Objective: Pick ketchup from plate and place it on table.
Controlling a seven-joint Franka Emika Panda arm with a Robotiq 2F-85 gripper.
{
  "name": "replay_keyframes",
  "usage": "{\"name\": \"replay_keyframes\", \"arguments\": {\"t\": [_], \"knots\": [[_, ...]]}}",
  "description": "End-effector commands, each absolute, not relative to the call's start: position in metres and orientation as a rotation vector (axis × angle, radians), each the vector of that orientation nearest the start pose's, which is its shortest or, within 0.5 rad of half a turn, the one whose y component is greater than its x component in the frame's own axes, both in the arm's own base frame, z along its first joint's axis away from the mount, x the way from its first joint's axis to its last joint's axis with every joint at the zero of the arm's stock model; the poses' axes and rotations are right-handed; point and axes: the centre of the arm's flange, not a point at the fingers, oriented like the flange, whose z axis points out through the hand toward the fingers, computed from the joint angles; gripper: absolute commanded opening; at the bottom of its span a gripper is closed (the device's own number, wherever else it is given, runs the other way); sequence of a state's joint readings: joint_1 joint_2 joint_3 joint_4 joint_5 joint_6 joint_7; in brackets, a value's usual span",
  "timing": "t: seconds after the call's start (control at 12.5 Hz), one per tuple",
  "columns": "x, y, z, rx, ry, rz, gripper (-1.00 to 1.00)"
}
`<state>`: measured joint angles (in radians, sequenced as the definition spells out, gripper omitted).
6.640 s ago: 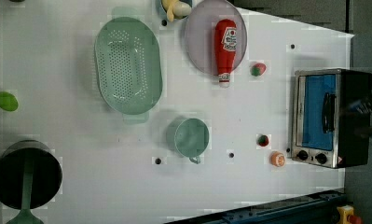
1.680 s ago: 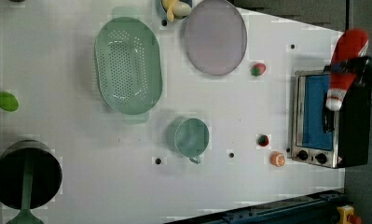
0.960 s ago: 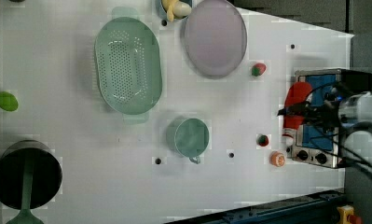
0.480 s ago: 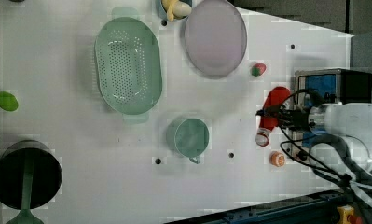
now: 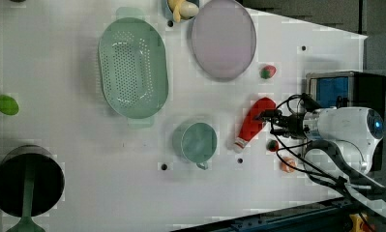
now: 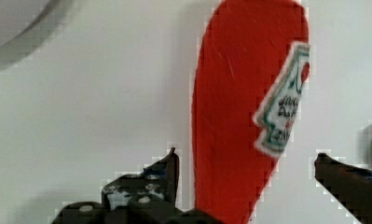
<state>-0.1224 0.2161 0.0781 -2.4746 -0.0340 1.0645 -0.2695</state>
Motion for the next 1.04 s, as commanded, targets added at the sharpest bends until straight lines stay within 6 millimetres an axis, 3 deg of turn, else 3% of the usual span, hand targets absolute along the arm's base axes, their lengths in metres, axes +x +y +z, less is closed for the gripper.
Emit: {"name": "replay_keyframes", "arguments": {"t": [0.08,0.32,0.72,1.04], "knots": [[0.496,-0.019,0.256,-2.988,0.897,-0.119,1.00],[0.513,-0.023,0.326,-2.951,0.964,-0.230,1.00],[0.530,-0.025,0.448,-2.889,1.218,-0.137,1.00],[0.538,-0.025,0.524,-2.887,1.269,-0.078,1.00]]}}
